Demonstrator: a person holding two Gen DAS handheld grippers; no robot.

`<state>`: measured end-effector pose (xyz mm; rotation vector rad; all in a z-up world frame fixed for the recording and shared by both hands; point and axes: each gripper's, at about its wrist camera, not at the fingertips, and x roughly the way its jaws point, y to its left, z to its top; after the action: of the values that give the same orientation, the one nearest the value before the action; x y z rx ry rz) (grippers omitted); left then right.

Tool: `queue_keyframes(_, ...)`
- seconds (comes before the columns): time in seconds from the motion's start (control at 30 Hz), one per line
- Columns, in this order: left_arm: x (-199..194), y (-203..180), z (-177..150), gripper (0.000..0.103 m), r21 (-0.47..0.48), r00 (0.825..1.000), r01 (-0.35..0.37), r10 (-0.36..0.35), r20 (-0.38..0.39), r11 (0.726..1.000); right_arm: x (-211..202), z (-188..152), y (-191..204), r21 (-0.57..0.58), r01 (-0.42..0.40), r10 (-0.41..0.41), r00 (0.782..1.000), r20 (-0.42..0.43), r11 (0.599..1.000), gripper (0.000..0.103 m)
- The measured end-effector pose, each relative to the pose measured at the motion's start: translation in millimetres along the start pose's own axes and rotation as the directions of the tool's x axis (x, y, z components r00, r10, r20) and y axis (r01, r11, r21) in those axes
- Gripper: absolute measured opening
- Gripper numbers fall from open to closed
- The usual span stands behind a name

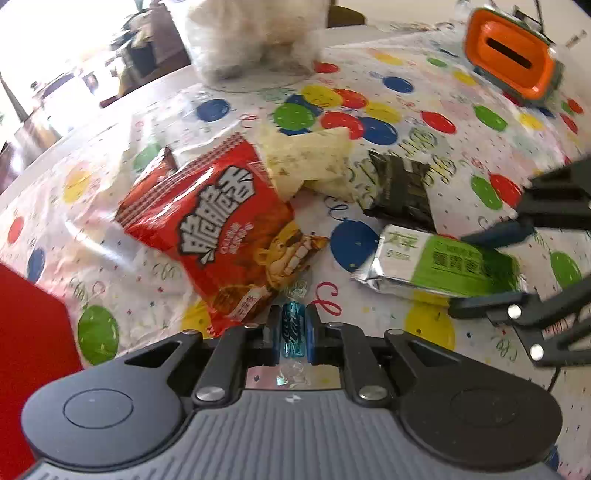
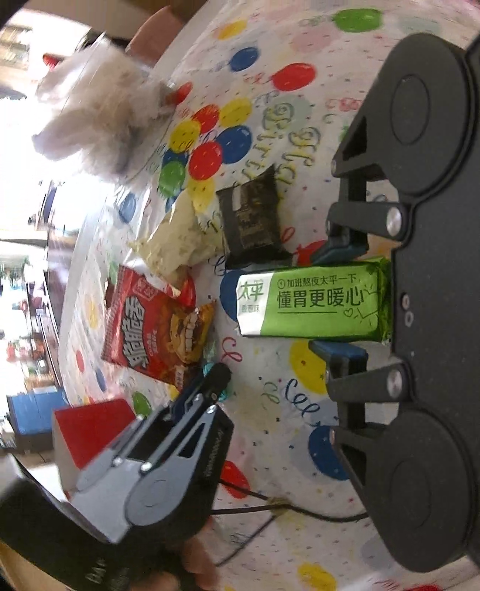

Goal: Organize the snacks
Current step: 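Grasp the blue wrapped candy with the left tool while the right tool grasps the green biscuit bar, then carry the candy and green bar into the box and open both tools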

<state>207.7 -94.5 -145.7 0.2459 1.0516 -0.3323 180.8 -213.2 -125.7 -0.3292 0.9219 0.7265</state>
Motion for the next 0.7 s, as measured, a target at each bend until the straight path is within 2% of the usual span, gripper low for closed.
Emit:
queue_keyframes(0.27,-19.3,9.6,-9.2,0.012,-0.109,1.000,0.006,-0.004,0.017,0.994,-23.1,-3.3,7.3,0.189,0.007,-0.013,0.999,0.030,0.982,0.042)
queue_keyframes(0.7,-73.6,30.4,-36.1,0.012,-0.210,0.996,0.047,-0.030,0.083,0.977,-64.0,8.5,52.0,0.253,0.048,-0.068,0.995,0.073,0.966,0.042)
